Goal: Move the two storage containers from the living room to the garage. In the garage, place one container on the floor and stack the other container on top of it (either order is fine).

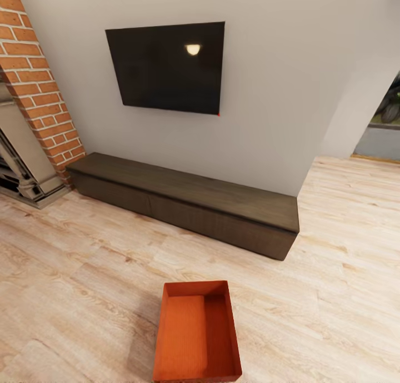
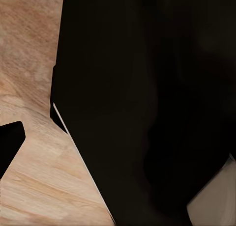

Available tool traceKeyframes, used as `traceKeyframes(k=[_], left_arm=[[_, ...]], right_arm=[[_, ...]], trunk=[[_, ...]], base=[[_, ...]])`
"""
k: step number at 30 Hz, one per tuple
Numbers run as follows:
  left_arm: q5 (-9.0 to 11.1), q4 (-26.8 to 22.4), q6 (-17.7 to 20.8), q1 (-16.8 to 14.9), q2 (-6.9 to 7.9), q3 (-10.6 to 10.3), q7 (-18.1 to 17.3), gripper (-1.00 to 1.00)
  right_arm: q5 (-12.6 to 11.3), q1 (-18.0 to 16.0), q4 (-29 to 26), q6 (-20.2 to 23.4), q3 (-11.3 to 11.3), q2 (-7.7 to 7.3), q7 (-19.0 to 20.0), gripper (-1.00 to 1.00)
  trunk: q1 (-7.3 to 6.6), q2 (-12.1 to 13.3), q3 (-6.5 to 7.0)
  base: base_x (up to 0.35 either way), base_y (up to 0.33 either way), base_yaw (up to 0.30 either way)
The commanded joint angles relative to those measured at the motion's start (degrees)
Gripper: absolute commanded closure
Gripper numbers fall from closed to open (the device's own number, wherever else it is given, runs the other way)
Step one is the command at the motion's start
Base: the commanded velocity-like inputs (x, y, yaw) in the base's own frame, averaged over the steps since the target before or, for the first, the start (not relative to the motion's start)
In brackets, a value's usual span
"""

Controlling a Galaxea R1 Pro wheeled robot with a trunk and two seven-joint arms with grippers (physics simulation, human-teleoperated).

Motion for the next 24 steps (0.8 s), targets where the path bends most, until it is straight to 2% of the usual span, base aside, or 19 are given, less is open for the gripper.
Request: traceKeyframes(k=[1, 24], left_arm=[[0.3, 0.0, -0.1, 0.0, -0.01, 0.0, 0.1, -1.0], [0.3, 0.0, -0.1, 0.0, -0.01, 0.0, 0.1, -1.0]], right_arm=[[-0.2, 0.0, 0.2, -0.3, 0.5, 0.01, -0.1, -1.0], [-0.3, -0.1, 0.3, -0.2, 0.5, 0.01, -0.1, -1.0]], trunk=[[0.0, 0.0, -0.14], [0.0, 0.0, -2.28]], base=[[0.0, 0.0, 0.0], [0.0, 0.0, 0.0]])
